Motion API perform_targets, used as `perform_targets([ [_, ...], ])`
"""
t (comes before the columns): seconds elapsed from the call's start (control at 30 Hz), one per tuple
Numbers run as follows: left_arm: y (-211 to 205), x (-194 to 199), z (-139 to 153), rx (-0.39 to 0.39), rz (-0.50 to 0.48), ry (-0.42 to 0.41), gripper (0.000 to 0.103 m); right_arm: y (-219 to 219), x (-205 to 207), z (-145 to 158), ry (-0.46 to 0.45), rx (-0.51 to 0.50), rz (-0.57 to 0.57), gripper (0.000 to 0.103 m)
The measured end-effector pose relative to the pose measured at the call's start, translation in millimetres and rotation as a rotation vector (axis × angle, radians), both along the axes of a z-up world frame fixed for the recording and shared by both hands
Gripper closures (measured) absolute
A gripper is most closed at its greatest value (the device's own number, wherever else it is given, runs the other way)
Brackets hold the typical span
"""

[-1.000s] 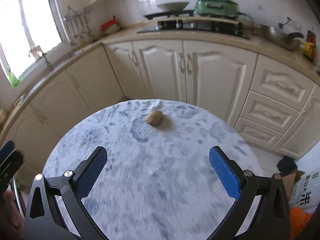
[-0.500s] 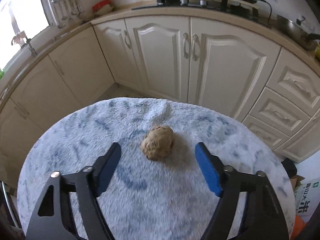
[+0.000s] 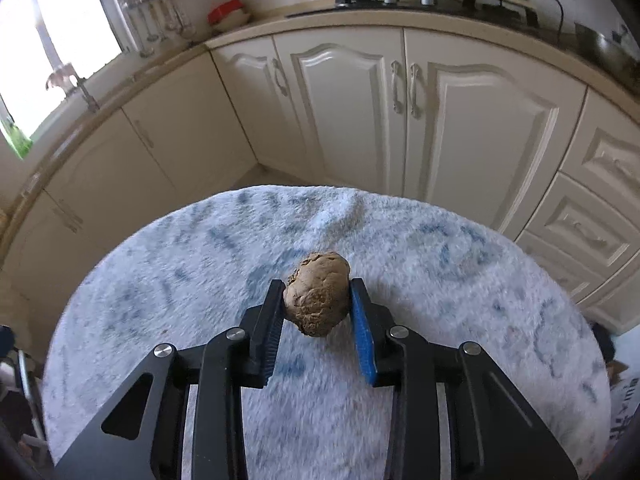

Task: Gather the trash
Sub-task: 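Grasp the brown bread crust with the right tool, then carry the held crust over the blue bin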

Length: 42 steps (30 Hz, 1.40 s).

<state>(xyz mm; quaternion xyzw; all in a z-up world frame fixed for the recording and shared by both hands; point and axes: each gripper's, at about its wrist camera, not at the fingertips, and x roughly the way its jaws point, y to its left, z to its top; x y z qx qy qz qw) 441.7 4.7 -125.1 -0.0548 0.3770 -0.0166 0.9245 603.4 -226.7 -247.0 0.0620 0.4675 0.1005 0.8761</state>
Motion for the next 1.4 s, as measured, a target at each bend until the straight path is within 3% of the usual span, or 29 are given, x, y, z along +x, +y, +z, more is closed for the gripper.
perform_targets([
  [0.13, -21.7, -21.1, 6.3, -0.004, -0.036, -0.009, 0.001, -15.3, -36.9, 17.2, -0.035, 0.032, -0.001, 0.071],
  [0.3, -66.1, -67.6, 17.9, -0.016, -0.129, -0.047, 0.001, -62.5, -118.8, 49.2, -0.105, 0.077, -0.065, 0.071],
  [0.53, -178.9, -149.7, 34.1, -0.026, -0.382, -0.117, 0.001, -165.9, -255.3, 88.4, -0.209, 0.083, -0.245, 0.071],
  [0.73, -284.4, -215.1, 16.1, -0.028, -0.643, -0.109, 0.001, -258.4, -372.4, 93.3, -0.227, 0.025, -0.451, 0.071],
  [0.93, -383.5, -260.8, -40.6, 0.024, -0.846, -0.008, 0.001, -338.7, -460.1, 56.6, -0.166, -0.017, -0.663, 0.071],
  [1.07, -440.8, -271.6, -102.2, 0.106, -0.925, 0.089, 0.001, -382.2, -495.5, 11.9, -0.095, -0.007, -0.774, 0.071],
  [1.27, -499.5, -255.0, -222.5, 0.193, -0.906, 0.3, 0.001, -428.6, -509.6, -83.3, 0.044, 0.056, -0.853, 0.071],
  [1.4, -520.5, -218.4, -320.0, 0.208, -0.76, 0.505, 0.007, -441.8, -494.3, -144.1, 0.126, 0.093, -0.845, 0.071],
])
